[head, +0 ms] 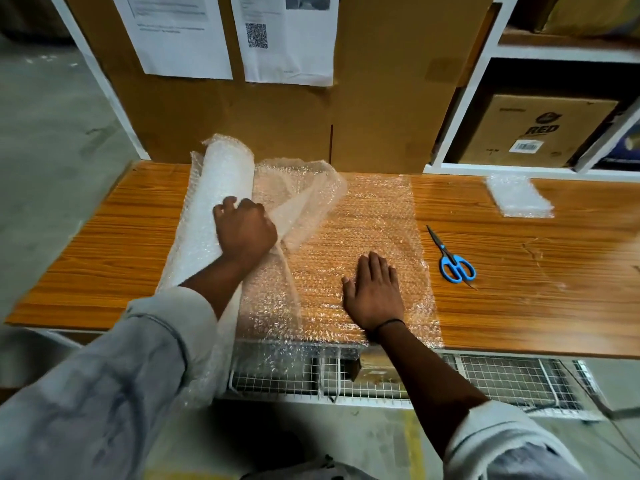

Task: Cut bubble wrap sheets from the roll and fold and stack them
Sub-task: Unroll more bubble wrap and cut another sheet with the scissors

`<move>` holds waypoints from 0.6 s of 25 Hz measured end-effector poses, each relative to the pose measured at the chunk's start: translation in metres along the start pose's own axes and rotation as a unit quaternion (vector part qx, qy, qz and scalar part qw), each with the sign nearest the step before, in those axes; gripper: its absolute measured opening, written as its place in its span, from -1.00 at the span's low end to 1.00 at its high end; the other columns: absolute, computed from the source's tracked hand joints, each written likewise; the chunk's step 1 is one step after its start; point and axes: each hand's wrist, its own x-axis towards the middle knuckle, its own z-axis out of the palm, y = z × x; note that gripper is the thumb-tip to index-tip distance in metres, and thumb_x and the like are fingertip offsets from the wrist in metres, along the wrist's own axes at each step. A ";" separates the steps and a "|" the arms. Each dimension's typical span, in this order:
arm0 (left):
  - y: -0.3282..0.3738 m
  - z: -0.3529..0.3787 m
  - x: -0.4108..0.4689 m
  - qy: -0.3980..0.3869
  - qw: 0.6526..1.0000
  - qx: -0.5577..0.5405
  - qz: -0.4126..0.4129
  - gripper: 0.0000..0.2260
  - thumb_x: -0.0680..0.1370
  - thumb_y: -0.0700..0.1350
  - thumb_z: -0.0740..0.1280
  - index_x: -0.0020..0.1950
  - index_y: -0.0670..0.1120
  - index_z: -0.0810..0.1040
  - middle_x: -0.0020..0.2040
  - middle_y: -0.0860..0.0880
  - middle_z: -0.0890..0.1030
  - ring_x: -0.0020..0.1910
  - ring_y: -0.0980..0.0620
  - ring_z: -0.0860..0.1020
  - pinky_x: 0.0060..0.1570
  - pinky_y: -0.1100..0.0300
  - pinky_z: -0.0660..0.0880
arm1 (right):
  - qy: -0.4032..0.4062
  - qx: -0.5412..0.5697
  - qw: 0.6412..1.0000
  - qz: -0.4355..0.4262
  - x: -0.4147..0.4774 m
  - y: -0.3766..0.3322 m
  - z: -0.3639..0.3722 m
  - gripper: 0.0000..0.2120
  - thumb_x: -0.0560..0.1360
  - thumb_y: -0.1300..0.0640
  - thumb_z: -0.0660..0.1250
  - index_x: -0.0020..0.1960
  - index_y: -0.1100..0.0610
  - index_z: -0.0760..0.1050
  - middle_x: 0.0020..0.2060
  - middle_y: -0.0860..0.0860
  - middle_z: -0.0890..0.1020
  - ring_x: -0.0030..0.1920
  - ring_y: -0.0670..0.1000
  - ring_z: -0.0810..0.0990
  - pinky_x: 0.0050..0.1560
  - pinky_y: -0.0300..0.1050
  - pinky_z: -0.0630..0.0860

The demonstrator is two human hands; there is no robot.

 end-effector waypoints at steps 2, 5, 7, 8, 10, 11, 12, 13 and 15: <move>-0.027 -0.004 0.001 0.017 0.998 0.004 -0.056 -0.69 0.55 0.04 0.28 0.06 -0.12 0.71 0.13 -0.16 0.67 0.28 -0.25 0.49 0.28 -0.12 0.35 | -0.005 0.002 1.000 -0.003 0.000 0.000 -0.001 -0.31 0.69 -0.22 -0.10 0.67 0.18 0.01 0.68 0.17 0.01 0.67 0.17 -0.09 0.65 0.18 -0.13; -0.053 -0.002 -0.004 0.019 0.995 -0.045 -0.086 -0.75 0.50 -0.05 0.37 0.15 -0.04 0.67 0.27 -0.13 0.61 0.37 -0.25 0.41 0.34 -0.13 0.29 | -0.017 0.003 1.000 0.002 0.000 0.000 -0.003 -0.31 0.70 -0.22 -0.10 0.68 0.18 -0.03 0.68 0.16 -0.04 0.67 0.17 -0.15 0.64 0.17 -0.18; -0.058 0.002 -0.014 0.011 0.994 -0.097 -0.045 -0.65 0.46 -0.13 0.39 0.25 0.00 0.62 0.36 -0.11 0.54 0.43 -0.24 0.36 0.41 -0.14 0.21 | -0.021 0.000 1.000 -0.001 -0.001 -0.001 -0.004 -0.30 0.70 -0.22 -0.10 0.68 0.18 -0.04 0.68 0.17 -0.06 0.67 0.17 -0.16 0.64 0.17 -0.18; -0.054 0.003 -0.021 0.000 0.994 -0.109 -0.007 -0.57 0.45 -0.15 0.38 0.33 0.02 0.59 0.42 -0.11 0.50 0.46 -0.23 0.34 0.44 -0.14 0.17 | -0.021 -0.001 1.000 -0.003 -0.001 0.000 -0.004 -0.31 0.70 -0.22 -0.10 0.68 0.18 -0.04 0.68 0.17 -0.06 0.67 0.17 -0.16 0.64 0.18 -0.18; -0.040 0.004 -0.033 -0.039 0.989 -0.112 0.083 -0.49 0.48 -0.08 0.31 0.45 0.09 0.50 0.53 -0.10 0.39 0.53 -0.21 0.27 0.51 -0.16 0.08 | -0.020 0.001 1.000 -0.009 0.000 0.002 -0.003 -0.31 0.70 -0.23 -0.10 0.69 0.17 -0.04 0.68 0.17 -0.05 0.67 0.17 -0.15 0.64 0.18 -0.18; -0.031 0.005 -0.039 -0.061 0.983 -0.109 0.132 -0.50 0.50 -0.01 0.25 0.47 0.12 0.49 0.57 -0.09 0.36 0.56 -0.21 0.24 0.53 -0.19 0.06 | -0.019 0.003 1.000 -0.012 0.000 0.004 -0.003 -0.30 0.70 -0.24 -0.10 0.69 0.16 -0.04 0.68 0.16 -0.05 0.67 0.17 -0.15 0.64 0.17 -0.18; -0.021 0.007 -0.046 -0.083 0.976 -0.104 0.175 -0.51 0.52 0.04 0.18 0.46 0.13 0.49 0.58 -0.09 0.34 0.58 -0.21 0.22 0.55 -0.21 0.05 | -0.021 0.005 1.000 -0.014 0.001 0.006 -0.003 -0.30 0.70 -0.25 -0.10 0.69 0.15 -0.03 0.68 0.16 -0.05 0.67 0.17 -0.15 0.64 0.17 -0.18; -0.012 0.009 -0.053 -0.106 0.969 -0.097 0.202 -0.52 0.54 0.08 0.11 0.45 0.13 0.50 0.59 -0.09 0.33 0.59 -0.21 0.21 0.55 -0.21 0.05 | -0.025 0.007 0.999 -0.019 0.002 0.008 -0.003 -0.30 0.70 -0.26 -0.09 0.69 0.14 -0.03 0.68 0.15 -0.06 0.67 0.16 -0.15 0.64 0.16 -0.19; 0.004 0.019 -0.067 -0.147 0.963 -0.069 0.214 -0.50 0.60 0.16 0.01 0.44 0.08 0.51 0.60 -0.10 0.32 0.59 -0.20 0.20 0.56 -0.20 0.07 | -0.031 0.010 0.999 -0.039 0.002 0.013 -0.006 -0.31 0.70 -0.26 -0.08 0.69 0.11 0.01 0.68 0.14 -0.03 0.67 0.16 -0.12 0.65 0.16 -0.17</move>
